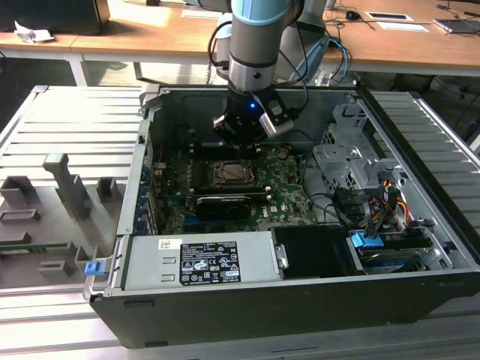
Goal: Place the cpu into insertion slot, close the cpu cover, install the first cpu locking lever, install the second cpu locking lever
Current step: 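Install the second cpu locking lever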
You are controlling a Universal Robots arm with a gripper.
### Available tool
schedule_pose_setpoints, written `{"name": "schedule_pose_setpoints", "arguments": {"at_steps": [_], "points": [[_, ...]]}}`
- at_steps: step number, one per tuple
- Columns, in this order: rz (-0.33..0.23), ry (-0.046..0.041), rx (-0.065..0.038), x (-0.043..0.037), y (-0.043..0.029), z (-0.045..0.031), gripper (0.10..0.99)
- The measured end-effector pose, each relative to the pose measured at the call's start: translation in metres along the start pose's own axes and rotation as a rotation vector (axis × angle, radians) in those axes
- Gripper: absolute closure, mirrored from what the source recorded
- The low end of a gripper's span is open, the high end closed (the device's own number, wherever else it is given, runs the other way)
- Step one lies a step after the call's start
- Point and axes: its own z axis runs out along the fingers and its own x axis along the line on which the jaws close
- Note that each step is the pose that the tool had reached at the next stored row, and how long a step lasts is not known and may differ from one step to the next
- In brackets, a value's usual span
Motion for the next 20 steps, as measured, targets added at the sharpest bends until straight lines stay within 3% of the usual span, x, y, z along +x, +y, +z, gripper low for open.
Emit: {"name": "schedule_pose_setpoints", "arguments": {"at_steps": [7,9,10,12,18,19,20], "points": [[0.000,0.0002,0.000,0.0002,-0.0027,-0.0022,0.980],[0.000,0.0000,0.000,0.0002,-0.0012,-0.0229,0.980],[0.000,0.0001,0.000,0.0002,-0.0007,-0.0285,0.980],[0.000,0.0002,0.000,0.0002,-0.0019,-0.0291,0.980],[0.000,0.0016,0.002,0.0015,-0.0293,-0.0286,0.980],[0.000,0.0020,0.002,0.0018,-0.0351,-0.0277,0.980],[0.000,0.0019,-0.001,0.0024,-0.0474,-0.0269,0.980]]}}
